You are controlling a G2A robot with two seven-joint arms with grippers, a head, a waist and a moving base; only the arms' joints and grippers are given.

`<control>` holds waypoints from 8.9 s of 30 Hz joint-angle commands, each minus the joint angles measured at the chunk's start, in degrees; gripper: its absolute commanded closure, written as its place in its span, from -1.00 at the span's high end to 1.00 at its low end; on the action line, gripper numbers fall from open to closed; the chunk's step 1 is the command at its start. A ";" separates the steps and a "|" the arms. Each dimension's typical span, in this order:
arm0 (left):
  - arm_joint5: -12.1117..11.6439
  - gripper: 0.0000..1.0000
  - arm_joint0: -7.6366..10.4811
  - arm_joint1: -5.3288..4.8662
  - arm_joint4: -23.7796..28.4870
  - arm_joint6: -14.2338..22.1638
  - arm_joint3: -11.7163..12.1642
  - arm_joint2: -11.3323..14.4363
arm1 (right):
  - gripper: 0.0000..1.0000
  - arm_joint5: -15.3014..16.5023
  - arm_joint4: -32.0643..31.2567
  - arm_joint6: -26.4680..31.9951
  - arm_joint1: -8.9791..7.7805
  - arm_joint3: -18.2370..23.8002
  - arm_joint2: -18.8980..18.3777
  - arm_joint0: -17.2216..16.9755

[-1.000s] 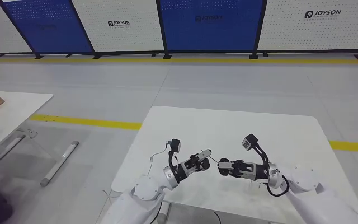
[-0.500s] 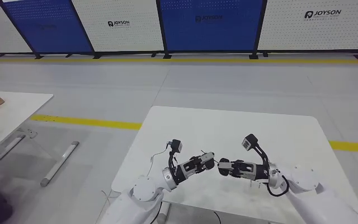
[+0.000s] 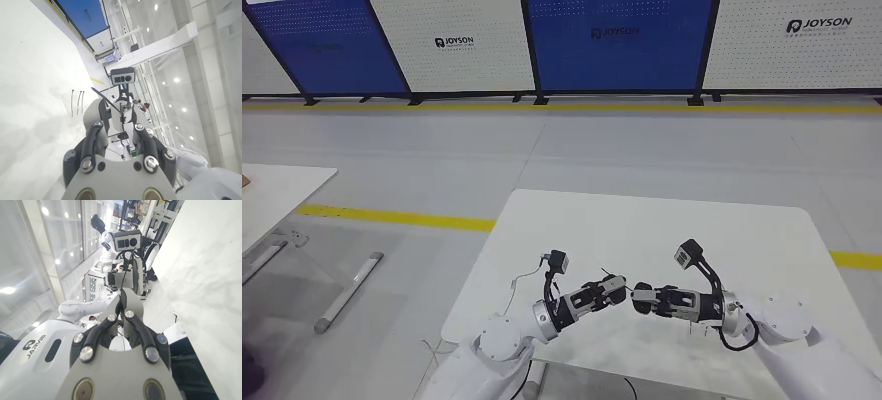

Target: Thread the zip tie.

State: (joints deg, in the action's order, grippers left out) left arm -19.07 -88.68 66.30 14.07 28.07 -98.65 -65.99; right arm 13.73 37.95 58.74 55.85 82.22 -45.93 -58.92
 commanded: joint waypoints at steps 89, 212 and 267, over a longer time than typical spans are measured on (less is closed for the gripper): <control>-0.41 -1.00 -7.47 -1.44 8.11 -7.62 -14.09 -13.08 | 1.00 2.90 7.03 2.15 -2.81 3.08 -20.27 -15.41; 12.15 -1.00 -4.71 1.27 -9.82 -8.08 -4.53 -5.90 | 1.00 2.90 7.03 2.15 -2.81 3.08 -20.27 -15.41; 6.52 -1.00 -1.69 2.96 -14.67 -23.63 0.73 1.08 | 1.00 -14.44 -14.85 7.36 -5.49 13.69 -27.18 -13.06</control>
State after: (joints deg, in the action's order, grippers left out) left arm -12.55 -90.37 69.27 -0.60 4.45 -97.92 -64.91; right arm 0.92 24.79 65.32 50.58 95.18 -72.64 -72.21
